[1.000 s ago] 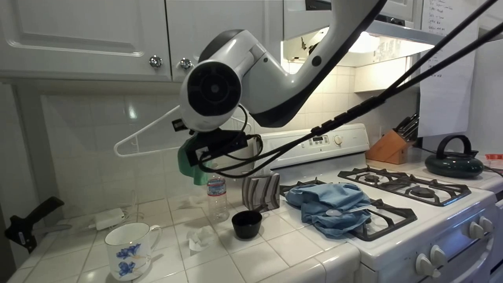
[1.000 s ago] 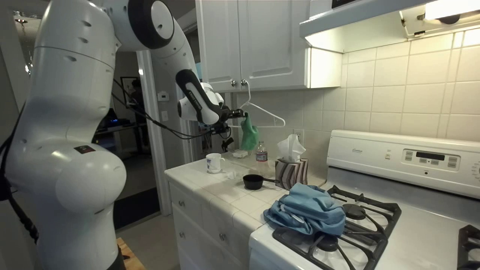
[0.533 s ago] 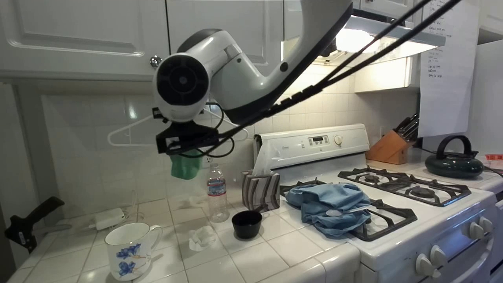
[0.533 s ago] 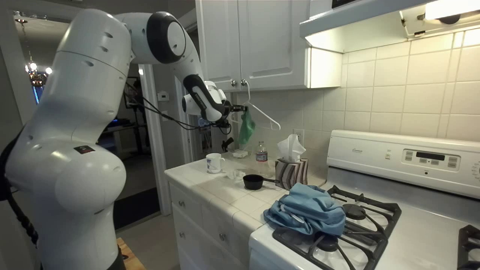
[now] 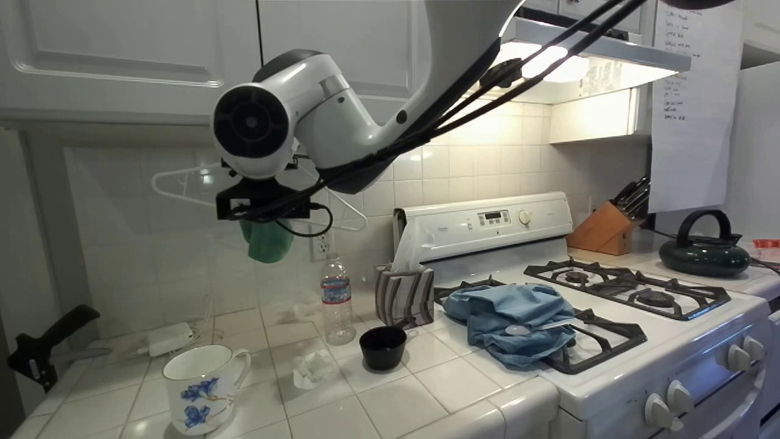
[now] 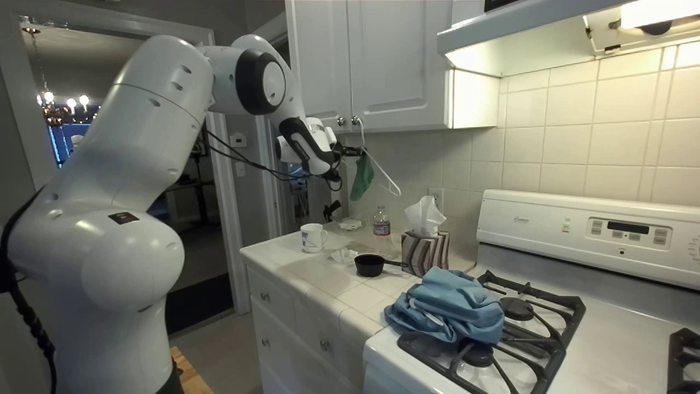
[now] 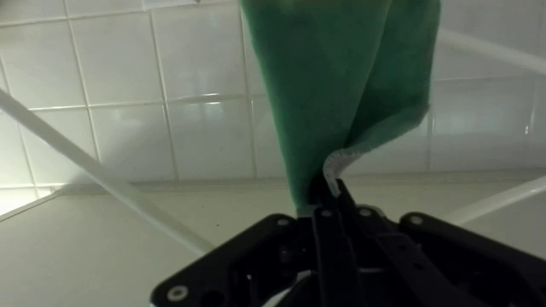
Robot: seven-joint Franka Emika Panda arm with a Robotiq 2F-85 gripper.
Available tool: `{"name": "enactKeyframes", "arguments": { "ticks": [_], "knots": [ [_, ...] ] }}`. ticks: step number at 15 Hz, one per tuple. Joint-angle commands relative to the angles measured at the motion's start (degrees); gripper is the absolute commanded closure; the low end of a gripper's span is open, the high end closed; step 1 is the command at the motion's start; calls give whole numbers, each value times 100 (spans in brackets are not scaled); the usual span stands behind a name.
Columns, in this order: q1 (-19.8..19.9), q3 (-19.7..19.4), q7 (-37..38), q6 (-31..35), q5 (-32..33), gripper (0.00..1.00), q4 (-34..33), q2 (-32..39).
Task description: Hang the green towel on the coat hanger
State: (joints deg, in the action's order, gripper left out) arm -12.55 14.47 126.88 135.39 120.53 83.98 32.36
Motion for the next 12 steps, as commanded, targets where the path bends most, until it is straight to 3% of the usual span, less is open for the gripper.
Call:
{"name": "enactKeyframes", "arguments": {
  "ticks": [1, 7, 8, 10, 12],
  "knots": [
    [-88, -67, 63, -377, -531, 99, -553, 448],
    [-140, -168, 41, -777, -1313, 99, -771, 655],
    [-157, -185, 47, -809, -1407, 72, -784, 665],
    [-189, -204, 9, -791, -1550, 67, -713, 602],
    [-204, -167, -63, -624, -1645, 53, -554, 478]
  ]
}}
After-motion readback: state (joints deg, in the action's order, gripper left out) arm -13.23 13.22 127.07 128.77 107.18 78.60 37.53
